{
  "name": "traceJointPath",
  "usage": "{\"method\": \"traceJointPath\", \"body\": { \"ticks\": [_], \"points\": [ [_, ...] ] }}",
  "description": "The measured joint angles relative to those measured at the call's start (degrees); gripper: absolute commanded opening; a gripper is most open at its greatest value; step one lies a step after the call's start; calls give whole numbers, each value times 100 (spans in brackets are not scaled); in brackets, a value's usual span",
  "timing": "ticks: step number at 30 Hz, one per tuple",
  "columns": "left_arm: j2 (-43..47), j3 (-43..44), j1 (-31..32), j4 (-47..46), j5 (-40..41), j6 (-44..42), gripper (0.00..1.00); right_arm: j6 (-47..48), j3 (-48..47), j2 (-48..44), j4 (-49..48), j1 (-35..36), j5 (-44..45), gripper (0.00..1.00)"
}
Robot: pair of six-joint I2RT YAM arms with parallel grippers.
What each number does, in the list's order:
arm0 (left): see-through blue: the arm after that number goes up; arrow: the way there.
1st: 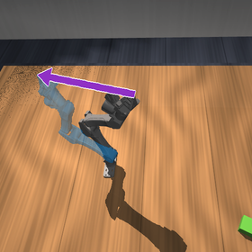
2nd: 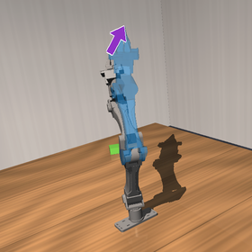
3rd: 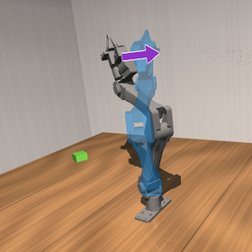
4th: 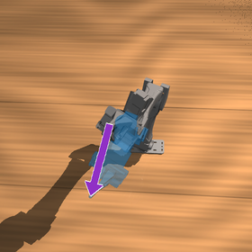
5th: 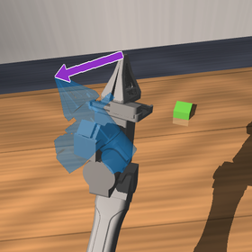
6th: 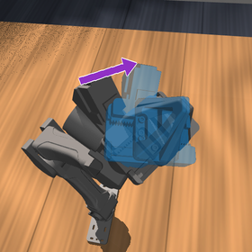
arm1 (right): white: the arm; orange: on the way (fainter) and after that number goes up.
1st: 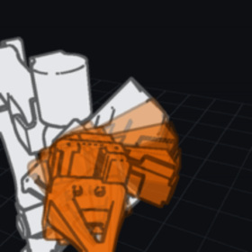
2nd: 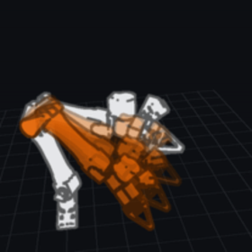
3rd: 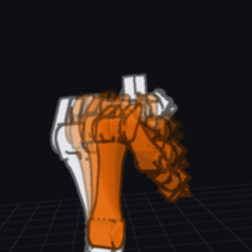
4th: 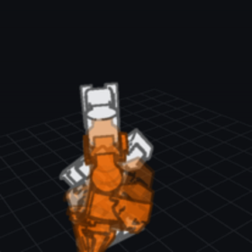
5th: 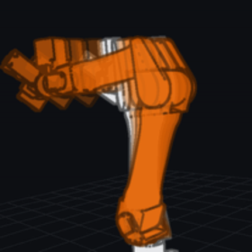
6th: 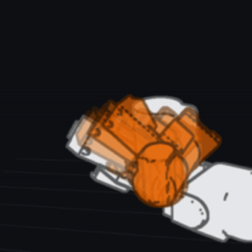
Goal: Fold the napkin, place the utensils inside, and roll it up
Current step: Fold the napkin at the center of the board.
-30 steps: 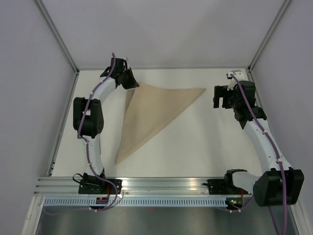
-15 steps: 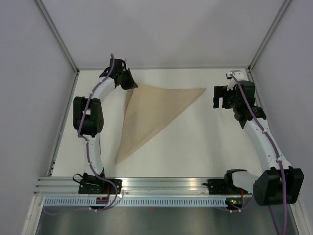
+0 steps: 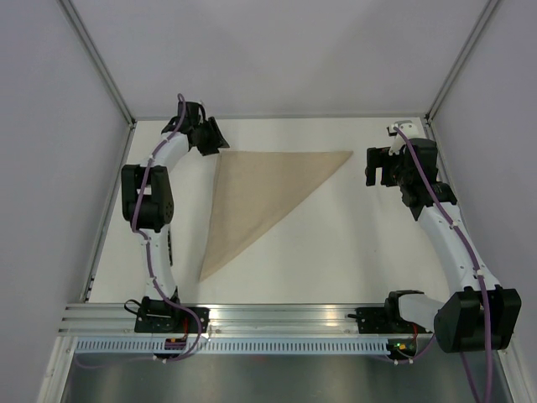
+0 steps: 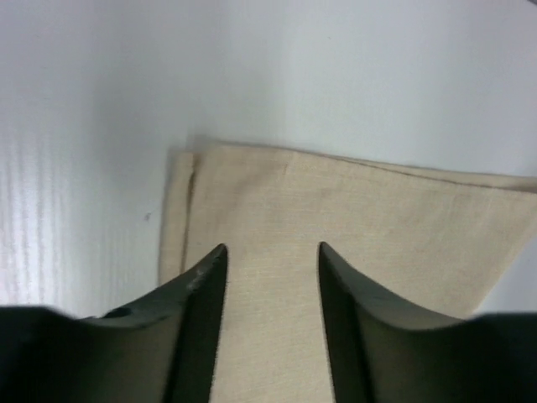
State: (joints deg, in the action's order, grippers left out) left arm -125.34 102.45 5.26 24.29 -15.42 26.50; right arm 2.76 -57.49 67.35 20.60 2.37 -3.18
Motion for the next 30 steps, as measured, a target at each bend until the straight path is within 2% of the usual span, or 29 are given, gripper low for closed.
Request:
{"method": "traceJointPath", "body": {
  "ticks": [3, 7, 10, 15, 19, 26, 30],
  "points": [
    [0, 9, -195, -11, 37, 0, 68, 2, 0, 2, 2, 0, -39, 98],
    [127, -116, -400, -31, 245, 4, 70, 7, 0, 24, 24, 0, -153, 98],
    [820, -942, -459, -107, 678, 107, 70, 7, 0, 50, 81, 0, -254, 98],
    [2463, -2459, -413, -35, 1665, 330, 72, 17, 0, 114, 175, 0, -422, 98],
    [3436, -3329, -455, 114, 2354, 439, 74, 46, 0, 111, 280, 0, -597, 98],
    [4306, -4970, -984, 553, 2990, 503, 75, 50, 0, 107, 417, 0, -903, 98],
    [4516, -5425, -1217, 800, 3147, 498, 74, 50, 0, 107, 470, 0, -1036, 98]
  ]
}}
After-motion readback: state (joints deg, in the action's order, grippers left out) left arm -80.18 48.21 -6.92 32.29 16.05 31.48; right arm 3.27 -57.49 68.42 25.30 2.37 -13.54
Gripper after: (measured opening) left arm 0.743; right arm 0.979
